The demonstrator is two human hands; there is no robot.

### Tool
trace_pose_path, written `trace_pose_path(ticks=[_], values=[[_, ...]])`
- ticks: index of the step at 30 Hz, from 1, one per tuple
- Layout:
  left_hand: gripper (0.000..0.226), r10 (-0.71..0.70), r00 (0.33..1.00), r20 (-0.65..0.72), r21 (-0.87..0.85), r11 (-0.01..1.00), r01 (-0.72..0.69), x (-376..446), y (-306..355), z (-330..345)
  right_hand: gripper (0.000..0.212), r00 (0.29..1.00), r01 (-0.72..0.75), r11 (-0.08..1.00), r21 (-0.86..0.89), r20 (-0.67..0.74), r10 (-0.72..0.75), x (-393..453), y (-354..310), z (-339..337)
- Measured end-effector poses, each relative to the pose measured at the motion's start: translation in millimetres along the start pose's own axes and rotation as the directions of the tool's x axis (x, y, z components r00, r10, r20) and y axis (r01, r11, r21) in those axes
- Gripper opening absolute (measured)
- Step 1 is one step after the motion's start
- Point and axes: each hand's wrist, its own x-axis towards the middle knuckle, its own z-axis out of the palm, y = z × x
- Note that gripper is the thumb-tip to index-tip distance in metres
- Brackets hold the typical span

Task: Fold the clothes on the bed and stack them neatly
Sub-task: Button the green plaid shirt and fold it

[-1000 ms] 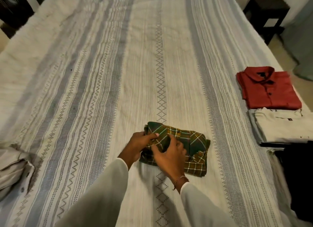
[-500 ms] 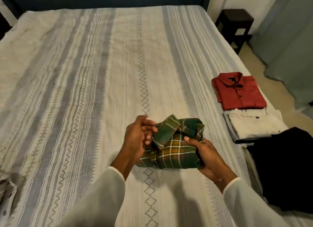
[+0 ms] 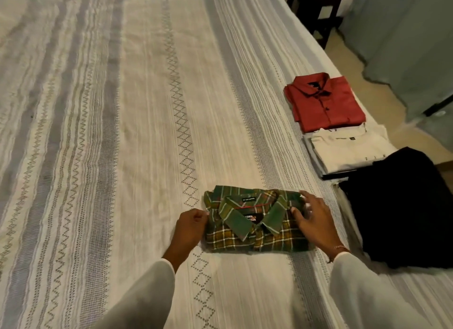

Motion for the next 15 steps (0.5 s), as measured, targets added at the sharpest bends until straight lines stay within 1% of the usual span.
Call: trace_pose_path(ticks=[1, 2, 4, 5, 6, 8, 9, 12, 14, 15], values=[[0.032, 0.006, 1.000, -0.029, -0.046, 0.999, -0.007, 0, 4, 2, 0.052, 0.998, 0.043, 0.996, -0.074, 0.049, -0.040, 3, 4, 1], [0.038, 0.015, 0.998, -0.063, -0.068, 0.998, -0.019, -1, 9, 3, 0.048, 0.996, 0.055, 0.991, -0.123, 0.082, -0.045, 6, 7, 0], [0.041, 0.048, 0.992, -0.117, -0.004, 0.999, -0.048, -8, 15, 3, 0.032, 0.994, 0.097, 0.986, -0.138, 0.059, -0.090, 10, 8, -3], [0.039, 0.065, 0.992, -0.107, 0.044, 0.997, -0.060, -13, 14, 4, 0.022, 0.991, 0.132, 0.983, -0.126, 0.031, -0.129, 10, 9, -4], [0.034, 0.082, 0.995, -0.056, 0.079, 0.994, -0.077, -19, 12, 5, 0.016, 0.987, 0.163, 0.980, -0.112, 0.013, -0.162, 9, 9, -6], [0.024, 0.130, 0.989, 0.064, 0.134, 0.981, -0.137, -21, 4, 5, 0.014, 0.983, 0.181, 0.983, -0.003, -0.004, -0.181, 8, 10, -8], [0.019, 0.175, 0.981, 0.079, 0.131, 0.974, -0.185, -19, 1, 4, 0.015, 0.984, 0.175, 0.982, 0.075, 0.000, -0.176, 7, 11, -8], [0.010, 0.322, 0.947, -0.012, 0.054, 0.946, -0.320, -6, 10, 0, 0.015, 0.988, 0.129, 0.957, 0.259, 0.046, -0.146, 6, 10, -11], [0.011, 0.357, 0.934, -0.012, 0.016, 0.934, -0.356, 4, 27, 4, 0.012, 0.993, 0.050, 0.938, 0.343, 0.081, -0.083, 6, 6, -13], [0.014, 0.364, 0.931, -0.011, -0.010, 0.931, -0.364, 10, 34, 8, 0.012, 0.994, 0.026, 0.933, 0.359, 0.088, -0.061, 6, 4, -12]])
